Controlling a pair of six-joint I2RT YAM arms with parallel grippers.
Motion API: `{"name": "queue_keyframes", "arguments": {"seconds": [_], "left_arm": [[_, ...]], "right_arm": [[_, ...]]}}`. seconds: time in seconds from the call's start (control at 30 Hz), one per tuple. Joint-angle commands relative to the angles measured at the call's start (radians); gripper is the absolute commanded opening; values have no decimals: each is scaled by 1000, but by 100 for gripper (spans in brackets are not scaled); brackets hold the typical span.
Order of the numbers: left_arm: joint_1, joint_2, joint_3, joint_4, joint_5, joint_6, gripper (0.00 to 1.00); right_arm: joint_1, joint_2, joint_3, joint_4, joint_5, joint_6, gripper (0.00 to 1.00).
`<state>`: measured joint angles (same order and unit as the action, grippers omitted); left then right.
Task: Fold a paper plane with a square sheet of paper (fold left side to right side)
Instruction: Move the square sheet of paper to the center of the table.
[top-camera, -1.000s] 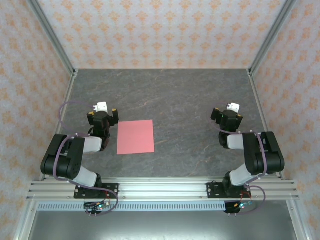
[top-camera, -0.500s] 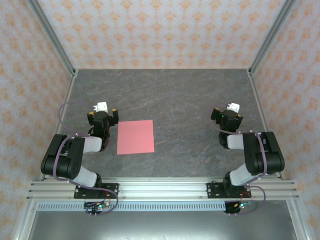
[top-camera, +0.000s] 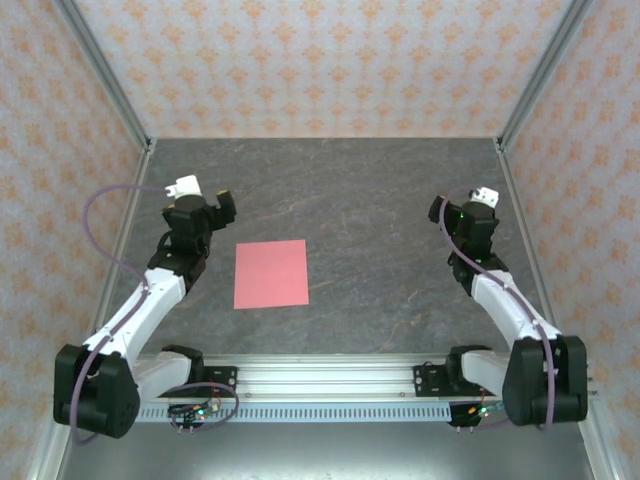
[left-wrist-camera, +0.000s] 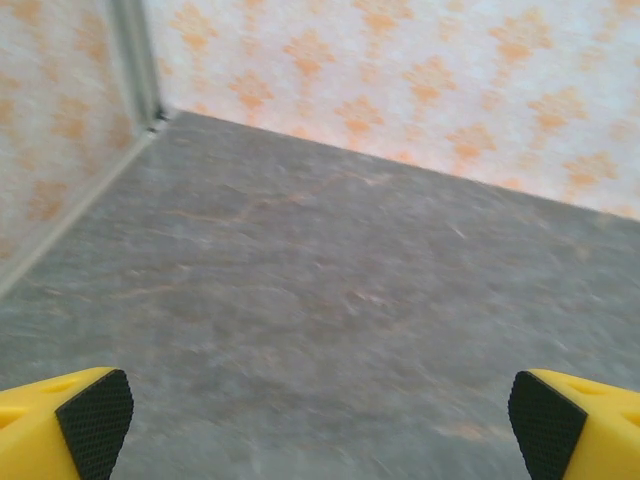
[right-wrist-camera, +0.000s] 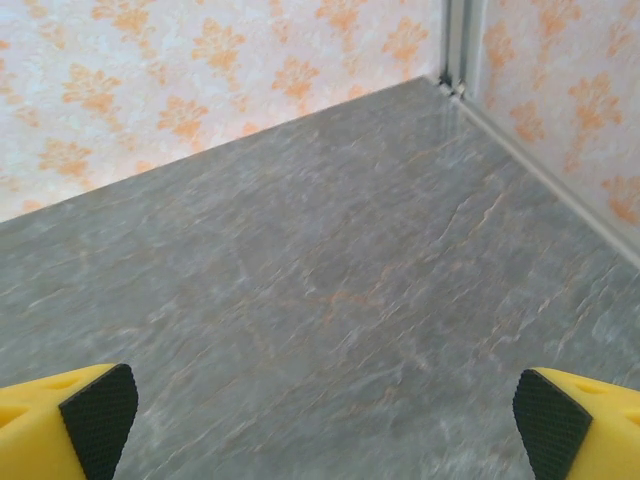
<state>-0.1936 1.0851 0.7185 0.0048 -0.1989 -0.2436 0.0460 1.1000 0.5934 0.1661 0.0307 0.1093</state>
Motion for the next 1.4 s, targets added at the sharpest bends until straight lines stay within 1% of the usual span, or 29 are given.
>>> {"name": "queue_keyframes", "arguments": {"seconds": [0.0,0.03,0.1,0.17,0.23,0.37,0.5,0.63,0.83,0.97,1.13,1.23,1.37], "left_arm": [[-135,8,52,-380,16,-73,99],[-170,26,70,-440,32,-89,99],[-208,72,93,-536,53,-131,99],[-227,131,96,-586,91,-160,95],[-248,198,90,-587,129,-166,91],[-275,356,145,-613,138,-171,89],[-323,511,236,-645,122,-165,89],[-367,620,311,-673,121,-172,89],[-382,695,345,-632,232,-196,89],[-382,725,350,-617,283,-199,89],[-382,770,359,-585,385,-205,89],[-387,786,376,-571,417,-223,89],[-418,818,433,-569,441,-237,89]], "right_arm": [[23,-61,32,-277,-102,89,100],[37,-84,31,-307,-110,106,99],[69,-122,20,-339,-115,138,100],[104,-144,3,-349,-117,161,100],[134,-145,-11,-352,-123,179,100],[176,-134,-13,-362,-109,188,100],[189,-132,-8,-372,-98,192,100],[190,-132,-3,-387,-98,197,100],[191,-132,-2,-392,-98,190,100],[193,-132,-1,-393,-98,188,100],[192,-132,-3,-398,-94,186,100],[192,-132,-4,-397,-95,187,100],[193,-130,-7,-396,-99,190,100]]}}
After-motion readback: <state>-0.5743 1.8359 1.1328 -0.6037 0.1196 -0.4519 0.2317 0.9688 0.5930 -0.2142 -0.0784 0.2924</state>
